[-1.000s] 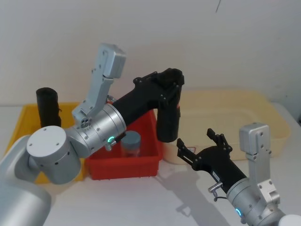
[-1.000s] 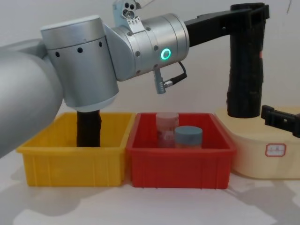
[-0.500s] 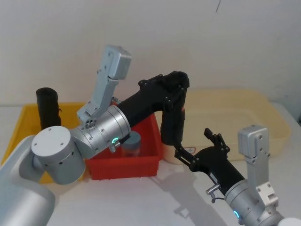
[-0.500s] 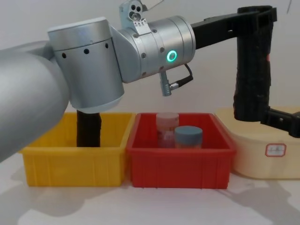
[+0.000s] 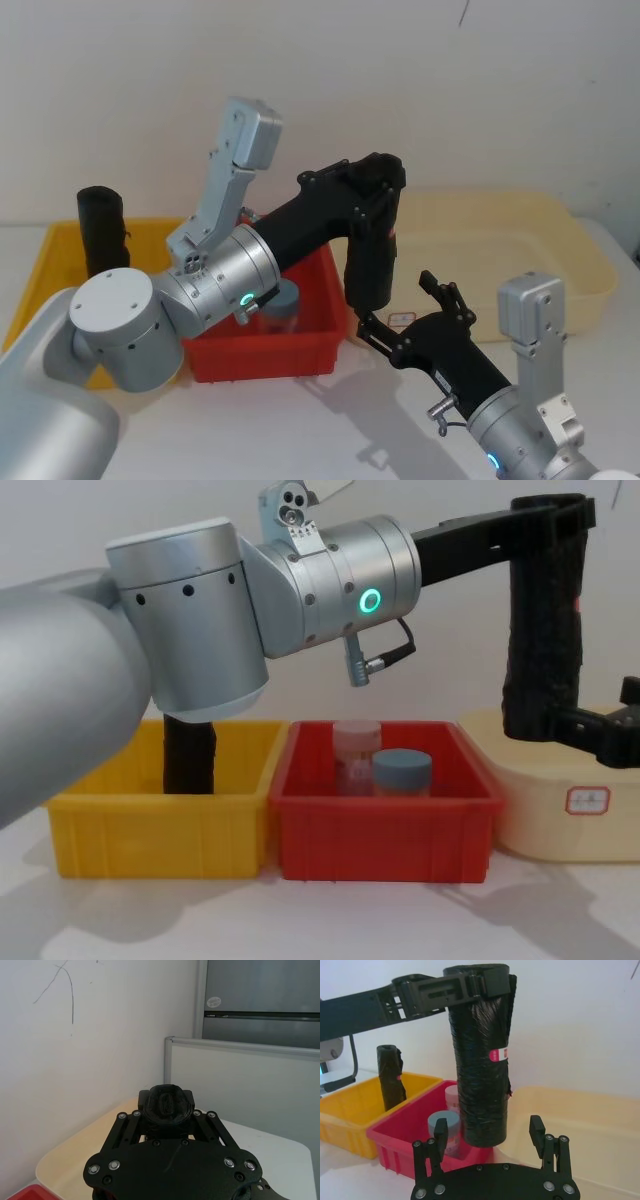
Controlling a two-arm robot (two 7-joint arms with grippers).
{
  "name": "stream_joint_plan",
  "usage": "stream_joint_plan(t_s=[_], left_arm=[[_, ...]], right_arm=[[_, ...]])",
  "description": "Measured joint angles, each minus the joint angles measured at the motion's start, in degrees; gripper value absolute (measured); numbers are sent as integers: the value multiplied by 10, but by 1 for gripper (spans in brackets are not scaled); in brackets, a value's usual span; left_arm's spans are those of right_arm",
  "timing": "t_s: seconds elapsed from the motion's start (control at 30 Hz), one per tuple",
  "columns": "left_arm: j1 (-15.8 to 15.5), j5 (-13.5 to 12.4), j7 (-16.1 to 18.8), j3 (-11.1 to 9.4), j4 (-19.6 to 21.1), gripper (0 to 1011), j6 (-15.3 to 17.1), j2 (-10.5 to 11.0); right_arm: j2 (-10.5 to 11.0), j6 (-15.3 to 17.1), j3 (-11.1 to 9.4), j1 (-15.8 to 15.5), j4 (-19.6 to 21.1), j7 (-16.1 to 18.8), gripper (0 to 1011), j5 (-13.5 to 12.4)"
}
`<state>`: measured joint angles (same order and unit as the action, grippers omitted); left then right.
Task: Pick up the garbage bag with the one hand and transfer it to the other hand.
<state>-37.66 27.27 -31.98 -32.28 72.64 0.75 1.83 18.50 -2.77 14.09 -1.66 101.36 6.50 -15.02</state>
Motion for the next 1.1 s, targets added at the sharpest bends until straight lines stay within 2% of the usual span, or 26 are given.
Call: stream_joint_plan(t_s=[0.53, 1.1], left_arm=[[-1, 1, -1, -1, -1, 364, 1, 0], [-1, 1, -1, -1, -1, 364, 1, 0]], right_arm=[[-15, 10, 1, 16, -18, 7, 1000, 2], [-41, 31, 2, 56, -59, 8, 1000, 7]])
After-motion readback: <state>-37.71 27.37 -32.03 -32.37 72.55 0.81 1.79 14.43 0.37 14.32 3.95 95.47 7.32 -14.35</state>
